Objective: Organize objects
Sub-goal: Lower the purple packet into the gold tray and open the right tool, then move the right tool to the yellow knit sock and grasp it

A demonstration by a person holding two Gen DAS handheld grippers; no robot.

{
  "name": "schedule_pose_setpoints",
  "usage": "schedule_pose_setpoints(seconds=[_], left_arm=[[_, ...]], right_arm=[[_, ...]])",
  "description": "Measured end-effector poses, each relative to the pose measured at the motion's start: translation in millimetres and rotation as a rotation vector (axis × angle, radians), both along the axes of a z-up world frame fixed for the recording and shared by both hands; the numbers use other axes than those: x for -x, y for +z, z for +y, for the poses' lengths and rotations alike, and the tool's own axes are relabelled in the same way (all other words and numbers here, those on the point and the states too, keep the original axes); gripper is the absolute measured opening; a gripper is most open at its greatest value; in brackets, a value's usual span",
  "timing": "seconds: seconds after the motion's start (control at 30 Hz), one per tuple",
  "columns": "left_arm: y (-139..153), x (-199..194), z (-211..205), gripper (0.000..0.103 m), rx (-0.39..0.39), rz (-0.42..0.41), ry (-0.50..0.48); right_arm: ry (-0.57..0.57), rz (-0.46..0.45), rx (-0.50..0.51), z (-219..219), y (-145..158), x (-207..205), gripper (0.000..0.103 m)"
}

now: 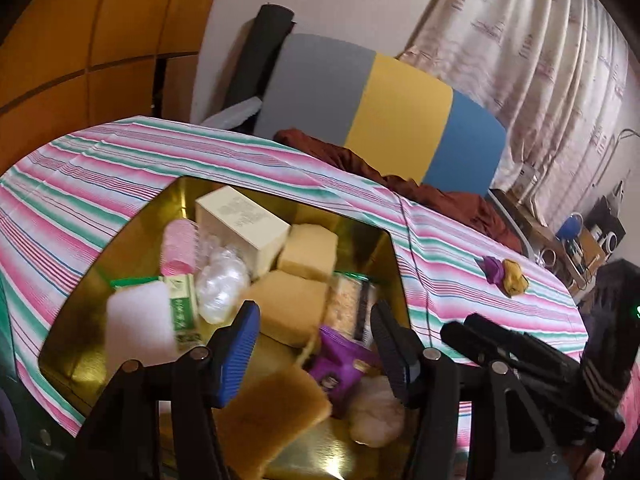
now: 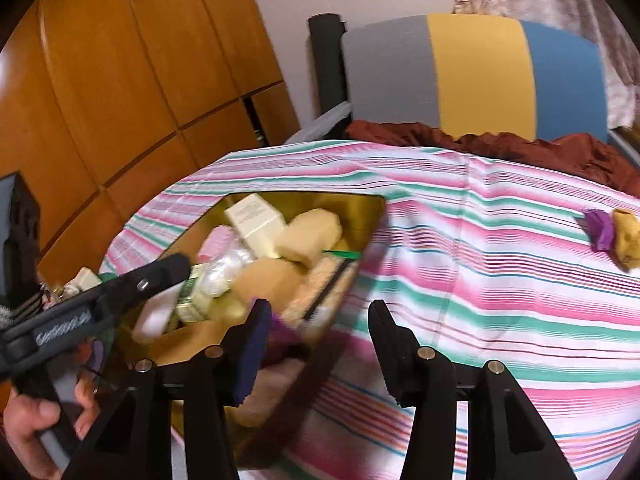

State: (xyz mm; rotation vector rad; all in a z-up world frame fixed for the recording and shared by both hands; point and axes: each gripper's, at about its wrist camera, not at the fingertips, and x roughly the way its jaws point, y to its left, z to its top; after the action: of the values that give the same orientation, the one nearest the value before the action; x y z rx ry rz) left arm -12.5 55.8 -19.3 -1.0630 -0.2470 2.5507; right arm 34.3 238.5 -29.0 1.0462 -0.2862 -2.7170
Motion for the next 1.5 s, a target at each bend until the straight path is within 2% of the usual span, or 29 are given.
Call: schedule_pose_setpoints(seconds=[0.27, 0.8, 1.3, 1.5], left_arm=[[5.9, -13.1, 40.0, 0.058, 0.017, 0.007, -0.09], [-2.1, -38.2, 106.5, 0.059, 0.065, -0.029, -0.233], [-15.3, -47.8, 155.0, 0.059, 0.097, -0.078, -0.322], [-18.4, -44.2, 166.9, 0.059, 0.097, -0.099, -0.333]], right_arm=[[-0.135, -0.024, -0.023, 47.8, -4.1, 1.1, 0.056], [-0.248, -0.027, -0.119, 119.4, -7.5, -14.0, 0.059], [-0.363, -0.095, -0.243, 190.2, -26.8, -1.1, 0.059], [-0.42, -0.093, -0.269, 224.8, -33.9, 10.1, 0.068]])
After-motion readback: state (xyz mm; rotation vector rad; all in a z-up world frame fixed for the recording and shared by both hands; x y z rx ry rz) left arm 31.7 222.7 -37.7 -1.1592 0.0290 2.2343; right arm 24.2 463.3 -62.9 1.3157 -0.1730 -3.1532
